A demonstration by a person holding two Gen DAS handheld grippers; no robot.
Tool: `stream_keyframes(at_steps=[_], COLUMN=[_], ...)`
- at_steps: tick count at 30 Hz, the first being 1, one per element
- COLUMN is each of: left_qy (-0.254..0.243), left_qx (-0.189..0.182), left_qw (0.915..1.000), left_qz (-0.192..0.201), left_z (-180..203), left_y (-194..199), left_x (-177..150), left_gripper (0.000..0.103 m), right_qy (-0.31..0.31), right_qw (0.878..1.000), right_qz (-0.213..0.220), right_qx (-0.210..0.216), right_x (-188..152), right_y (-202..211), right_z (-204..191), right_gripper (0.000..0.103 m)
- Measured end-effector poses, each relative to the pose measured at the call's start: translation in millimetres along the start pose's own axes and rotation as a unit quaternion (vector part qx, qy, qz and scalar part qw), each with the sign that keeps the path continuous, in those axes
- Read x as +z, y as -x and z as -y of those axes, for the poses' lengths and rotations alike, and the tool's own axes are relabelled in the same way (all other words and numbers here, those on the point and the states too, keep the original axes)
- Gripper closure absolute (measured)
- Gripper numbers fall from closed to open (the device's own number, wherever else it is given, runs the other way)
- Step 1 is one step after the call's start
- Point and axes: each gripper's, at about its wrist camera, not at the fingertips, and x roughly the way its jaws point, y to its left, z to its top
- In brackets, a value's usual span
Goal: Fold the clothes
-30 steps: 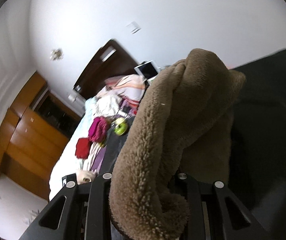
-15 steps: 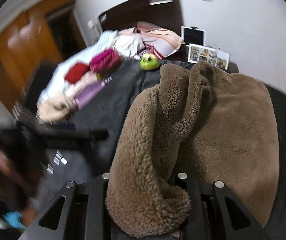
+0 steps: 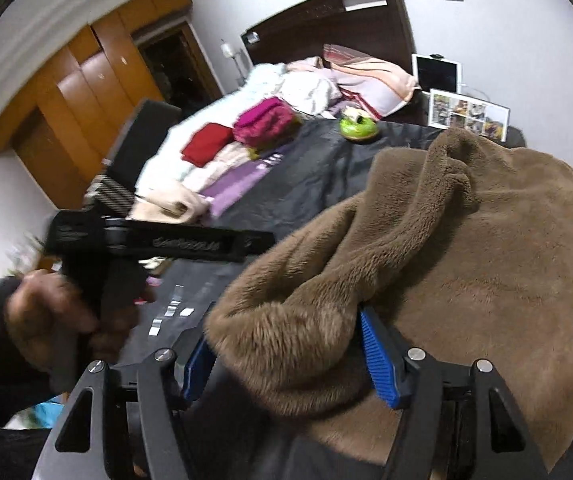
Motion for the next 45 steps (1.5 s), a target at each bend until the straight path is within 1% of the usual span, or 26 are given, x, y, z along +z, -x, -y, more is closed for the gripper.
stream_keyframes(at_steps=[2, 5, 7, 9, 11, 13, 16, 18, 22, 26, 30, 34, 36, 38, 40, 42, 45], left_qy=[0.000, -0.010, -0.027, -0.055, -0.085, -0.114, -0.142, -0.141, -0.112, -0.084, -0.079, -0.091, -0.098, -0.103, -0.111, -0.123, -0.142], left_qx=[-0.010, -0.031, -0.048, -0.065, -0.080, -0.079, -0.049, -0.039, -0.022, -0.017, -0.024, -0.055, -0.073, -0.101, -0.139, -0.176, -0.201], left_qw=[0.9998, 0.9985, 0.9970, 0.9946, 0.9916, 0.9889, 0.9879, 0.9891, 0.9934, 0.9963, 0.9966, 0.9938, 0.9917, 0.9886, 0.9831, 0.9757, 0.9688], left_qz=[0.017, 0.043, 0.055, 0.058, 0.055, 0.052, 0.038, 0.021, 0.001, 0.000, 0.012, 0.032, 0.040, 0.043, 0.045, 0.045, 0.030], left_z=[2.9, 14.2, 26.2, 43.2, 60.1, 74.6, 85.9, 83.9, 64.8, 47.6, 49.2, 70.8, 83.1, 96.0, 109.2, 121.3, 139.9], left_y=[14.3, 36.6, 48.8, 56.3, 59.1, 55.7, 40.0, 27.4, 10.1, 8.0, 13.0, 20.3, 24.4, 26.8, 28.8, 29.8, 14.5], left_x=[6.3, 13.2, 15.2, 12.9, 7.1, 0.0, -9.7, -12.9, -13.7, -10.2, -1.8, 17.5, 26.3, 33.0, 37.9, 38.9, 41.9], left_gripper=[0.001, 0.001, 0.001, 0.001, 0.001, 0.001, 0.001, 0.001, 0.001, 0.001, 0.001, 0.001, 0.001, 0.001, 0.001, 0.001, 0.001], right_qy=[-0.008, -0.029, -0.044, -0.053, -0.059, -0.061, -0.032, -0.009, 0.023, 0.049, 0.052, 0.048, 0.031, 0.022, 0.016, 0.004, -0.016], right_qw=[1.000, 0.999, 0.997, 0.994, 0.991, 0.990, 0.991, 0.992, 0.989, 0.985, 0.985, 0.987, 0.990, 0.992, 0.990, 0.987, 0.984], right_qz=[0.012, 0.038, 0.052, 0.058, 0.055, 0.036, 0.028, 0.021, -0.005, -0.021, -0.020, -0.018, -0.006, 0.010, 0.031, 0.048, 0.047], right_qx=[0.002, -0.013, -0.036, -0.081, -0.112, -0.124, -0.128, -0.128, -0.143, -0.166, -0.164, -0.153, -0.135, -0.128, -0.140, -0.157, -0.174], right_x=[-3.2, -7.2, -7.1, -7.8, -8.7, -8.6, -7.1, -4.4, -8.3, -19.2, -23.0, -24.3, -24.3, -26.0, -29.7, -32.8, -35.5], right_y=[16.2, 41.8, 53.3, 59.2, 58.8, 49.7, 30.9, 14.7, -23.1, -46.0, -49.4, -44.5, -28.1, -8.8, 13.8, 35.2, 45.3], right_z=[-0.2, 5.6, 11.2, 18.7, 24.2, 27.8, 18.2, 10.3, 2.3, 0.7, 3.0, 5.1, 7.6, 8.5, 9.8, 15.9, 31.0], right_gripper=[0.036, 0.036, 0.036, 0.036, 0.036, 0.036, 0.036, 0.036, 0.036, 0.032, 0.031, 0.030, 0.030, 0.030, 0.030, 0.030, 0.030])
